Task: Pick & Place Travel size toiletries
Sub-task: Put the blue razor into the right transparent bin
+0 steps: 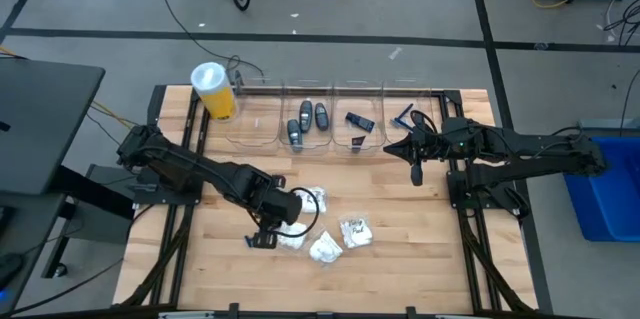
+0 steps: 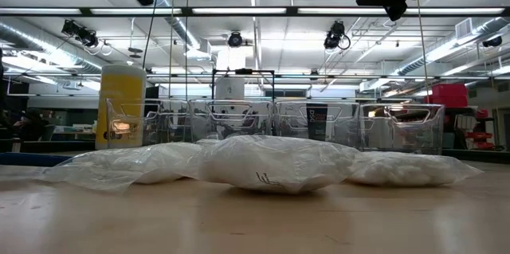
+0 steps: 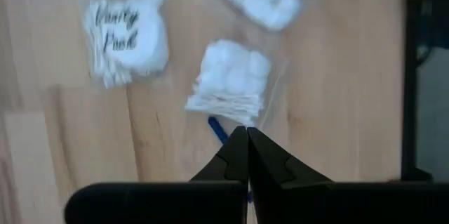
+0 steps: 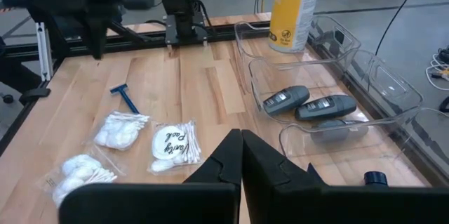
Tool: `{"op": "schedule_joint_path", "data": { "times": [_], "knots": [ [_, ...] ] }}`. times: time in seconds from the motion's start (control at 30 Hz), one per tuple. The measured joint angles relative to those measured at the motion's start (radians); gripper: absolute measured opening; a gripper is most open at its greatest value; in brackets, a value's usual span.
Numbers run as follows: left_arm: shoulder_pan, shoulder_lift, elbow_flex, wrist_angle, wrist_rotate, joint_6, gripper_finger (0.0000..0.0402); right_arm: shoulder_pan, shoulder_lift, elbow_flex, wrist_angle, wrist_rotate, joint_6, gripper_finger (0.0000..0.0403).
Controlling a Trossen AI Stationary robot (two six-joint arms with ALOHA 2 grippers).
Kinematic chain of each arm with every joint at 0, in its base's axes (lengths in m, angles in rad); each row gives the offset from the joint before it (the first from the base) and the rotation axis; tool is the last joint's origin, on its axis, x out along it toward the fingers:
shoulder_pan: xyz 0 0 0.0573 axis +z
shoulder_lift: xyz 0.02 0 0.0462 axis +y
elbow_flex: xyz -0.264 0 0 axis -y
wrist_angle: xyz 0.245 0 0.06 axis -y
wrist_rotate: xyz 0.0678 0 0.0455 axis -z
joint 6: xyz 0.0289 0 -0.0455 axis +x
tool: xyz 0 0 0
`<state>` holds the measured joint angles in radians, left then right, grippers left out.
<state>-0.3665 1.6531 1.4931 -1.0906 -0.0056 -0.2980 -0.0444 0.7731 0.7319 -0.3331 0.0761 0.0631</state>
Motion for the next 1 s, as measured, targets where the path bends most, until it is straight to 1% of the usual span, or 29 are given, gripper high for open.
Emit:
{"op": "schedule_joint_path", "data": {
  "times": [0.27,0.43,0.83,1.0],
  "knots": [
    [-0.030,0.001,-0.155,0.048,-0.002,-0.191,0.0000,0.000,0.000,0.000,0.000,0.000,0.000,0.0007],
    [-0.066,0.001,-0.234,0.095,-0.002,-0.276,0.0000,0.000,0.000,0.000,0.000,0.000,0.000,0.0007],
    [-0.162,0.001,-0.352,0.217,-0.011,-0.507,0.0002,0.000,0.000,0.000,0.000,0.000,0.000,0.0007],
    [-0.182,0.001,-0.388,0.233,-0.037,-0.620,0.0014,0.000,0.000,0.000,0.000,0.000,0.000,0.0007]
  ]
}}
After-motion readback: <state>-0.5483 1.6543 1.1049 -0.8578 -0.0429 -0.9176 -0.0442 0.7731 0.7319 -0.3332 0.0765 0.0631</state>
